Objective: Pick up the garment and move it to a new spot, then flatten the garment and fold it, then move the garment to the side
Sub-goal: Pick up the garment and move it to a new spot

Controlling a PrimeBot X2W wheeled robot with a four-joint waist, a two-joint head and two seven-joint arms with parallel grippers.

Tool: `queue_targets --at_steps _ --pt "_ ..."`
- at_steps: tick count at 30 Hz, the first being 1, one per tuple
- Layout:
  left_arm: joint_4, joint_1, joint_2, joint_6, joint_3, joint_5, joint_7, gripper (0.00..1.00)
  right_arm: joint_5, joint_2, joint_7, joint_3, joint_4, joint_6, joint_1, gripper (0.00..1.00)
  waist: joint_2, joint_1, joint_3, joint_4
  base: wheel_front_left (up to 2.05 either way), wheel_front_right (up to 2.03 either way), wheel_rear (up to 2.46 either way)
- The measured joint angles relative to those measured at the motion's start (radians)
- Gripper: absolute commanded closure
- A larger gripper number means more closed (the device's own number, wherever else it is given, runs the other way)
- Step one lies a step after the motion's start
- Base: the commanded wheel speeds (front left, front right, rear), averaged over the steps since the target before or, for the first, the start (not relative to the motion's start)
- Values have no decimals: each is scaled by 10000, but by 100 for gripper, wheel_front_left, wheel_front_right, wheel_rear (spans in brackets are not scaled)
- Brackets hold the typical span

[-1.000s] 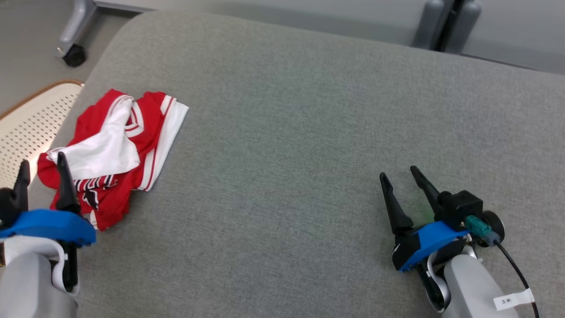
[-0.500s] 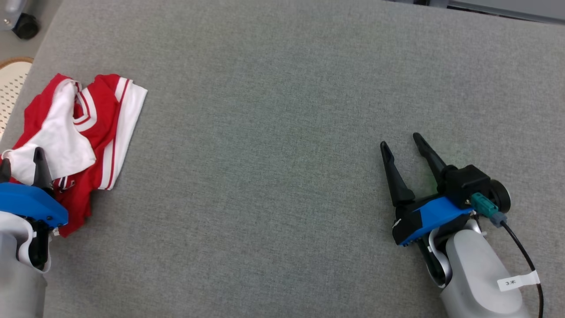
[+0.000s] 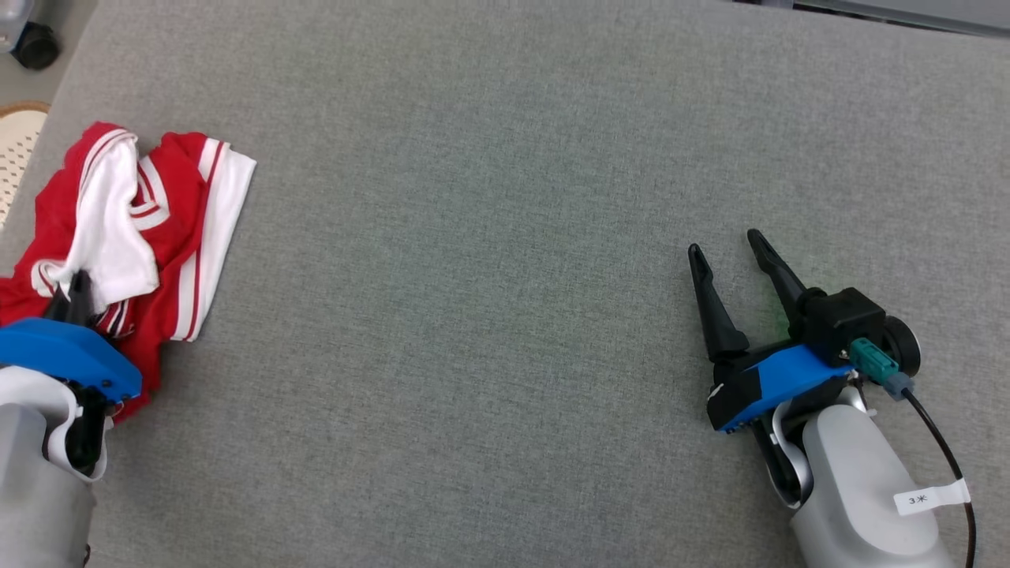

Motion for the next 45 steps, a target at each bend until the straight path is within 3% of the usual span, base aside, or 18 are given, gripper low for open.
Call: queue_targets --at_steps 9,18,24,36,44,45 --pt "-1546 -495 717 -2 -1601 -73 -1187 100 619 -36 13 136 276 -6 420 0 0 0 -861 -110 0 0 0" --pt "-3047 -775 715 -2 -2485 40 -1498 100 1281 -42 13 529 228 -8 679 0 0 0 -1425 -1157 0 0 0" --pt "-3795 -740 174 -2 -3162 90 -1513 100 1513 -46 13 633 209 -8 973 0 0 0 -1711 -2234 0 0 0" --pt "-4178 -375 -1440 -2 -4441 -61 -1498 100 1994 -50 15 928 17 -8 1244 0 0 0 -1869 -4456 0 0 0" --pt "-3992 -81 -2155 -2 -5511 -44 -1496 100 2226 -56 15 978 -79 -8 1296 0 0 0 -1778 -5246 0 0 0" --pt "-3940 -71 -2192 -2 -5565 -8 -1499 80 2232 -56 15 970 -92 -8 1298 0 0 -1 -1769 -5270 0 0 0"
